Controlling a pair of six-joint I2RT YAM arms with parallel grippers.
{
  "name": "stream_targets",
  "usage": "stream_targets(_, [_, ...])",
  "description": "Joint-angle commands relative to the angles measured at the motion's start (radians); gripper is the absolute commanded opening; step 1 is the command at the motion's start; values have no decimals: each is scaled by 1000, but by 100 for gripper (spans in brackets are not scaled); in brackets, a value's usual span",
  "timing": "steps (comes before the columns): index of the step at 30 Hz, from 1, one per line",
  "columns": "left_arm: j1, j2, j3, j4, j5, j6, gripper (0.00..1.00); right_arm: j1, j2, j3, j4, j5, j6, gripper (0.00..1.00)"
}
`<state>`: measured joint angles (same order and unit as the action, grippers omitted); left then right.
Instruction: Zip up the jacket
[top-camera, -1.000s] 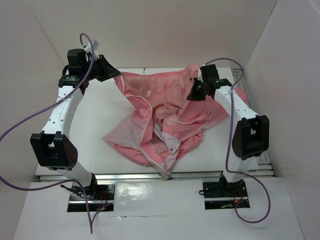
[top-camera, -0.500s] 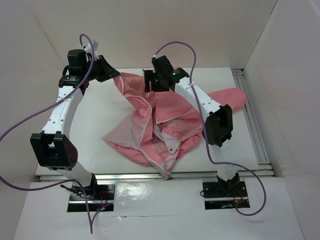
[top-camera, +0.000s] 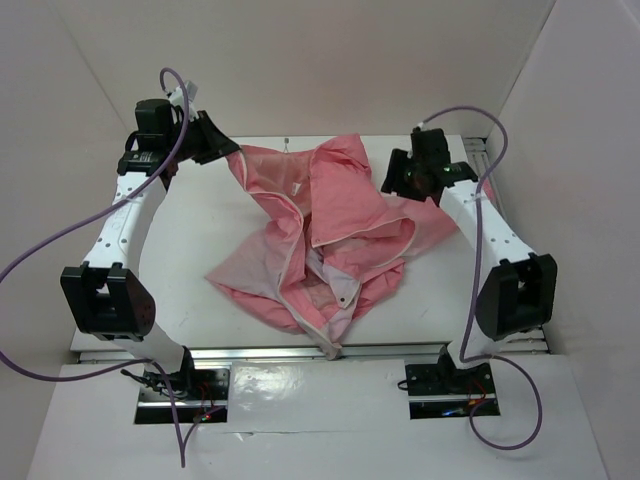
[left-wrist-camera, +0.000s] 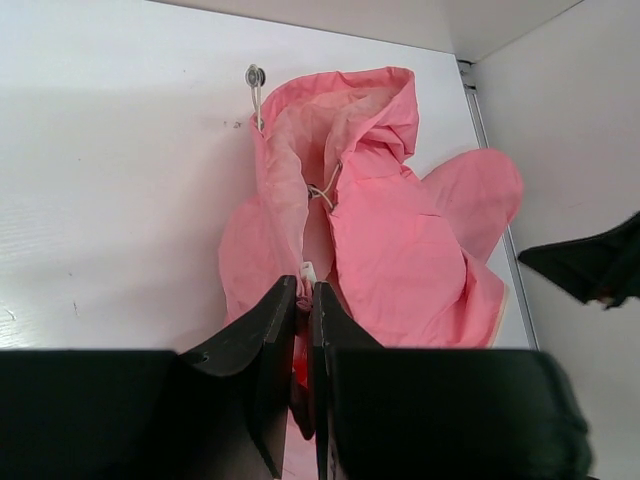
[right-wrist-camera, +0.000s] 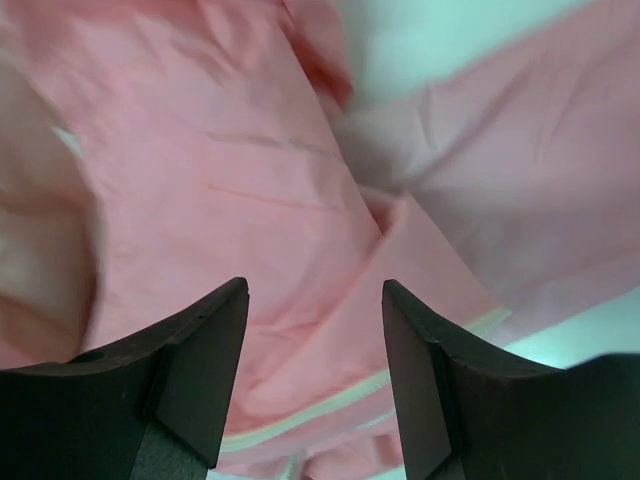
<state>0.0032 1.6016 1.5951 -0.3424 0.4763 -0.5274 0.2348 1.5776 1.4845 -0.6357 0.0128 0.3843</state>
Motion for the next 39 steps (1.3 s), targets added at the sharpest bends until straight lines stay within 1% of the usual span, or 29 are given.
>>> stream_targets(1, [-2,-38,-7,40,25,0,0,-52,39,-139,68,-88,-7,63])
stream_targets(2, [-2,-38,-7,40,25,0,0,-67,39,-162,80,-134,-16,63])
stream_targets(4, [-2,-38,-17,40,25,0,0,-86,39,-219,102,-175,-27,63])
stream_targets(5, [-2,-38,-17,40,25,0,0,-86,39,-239,122,-229,-38,63])
stream_targets(7, [-2,-29,-17,40,34,-9,0,-86,24,-303,136,-267,-38,62])
stream_targets(10, [-2,-29,-17,49,35,-10,0,-48,-36,-372,136,-263,-38,57])
stream_targets(12, [-2,-29,-17,49,35,-10,0,-16,-79,-397,107,-245,-12,57])
stream_targets(17, [-2,-29,-26,60,44,-10,0,87,-114,-446,64,-287,14,57])
stream_targets(18, [-2,-29,-26,60,44,-10,0,96,-114,-446,38,-252,14,60])
stream_targets(20, [-2,-29,-37,60,44,-10,0,97,-114,-383,-34,-173,28,62])
stream_targets(21, [-2,-29,-37,69,44,-10,0,71,-132,-368,-44,-110,28,66])
stream_targets(22, [-2,-29,-37,69,44,-10,0,46,-171,-357,-44,-91,28,78])
stream_targets(23, [-2,-38,-37,69,44,-10,0,-12,-191,-357,-10,-91,28,84])
stream_targets(24, [-2,-38,-37,69,44,-10,0,-43,-203,-348,1,-91,13,89])
stream_targets(26, [-2,-38,-37,69,44,-10,0,-92,-176,-322,1,-82,-13,97])
stream_targets(27, [-2,-38,-37,69,44,-10,0,-123,-153,-294,1,-91,-24,97])
stream_targets(28, [-2,-38,-37,69,53,-19,0,-123,-99,-267,1,-91,-42,98])
stream_targets(30, [-2,-38,-37,69,53,-19,0,-132,-45,-254,13,-91,-62,98])
stream_targets(31, [-2,-38,-37,69,53,-19,0,-132,8,-244,24,-91,-80,98])
stream_targets(34, [-2,-38,-37,69,53,-28,0,-132,102,-218,42,-144,-81,98])
stream_targets(36, [-2,-38,-37,78,53,-28,0,-141,114,-243,105,-189,-52,98])
stream_targets(38, [-2,-38,-37,79,53,-28,0,-159,114,-285,154,-289,-4,95])
stream_targets(39, [-2,-38,-37,79,53,-28,0,-184,105,-340,212,-321,13,90])
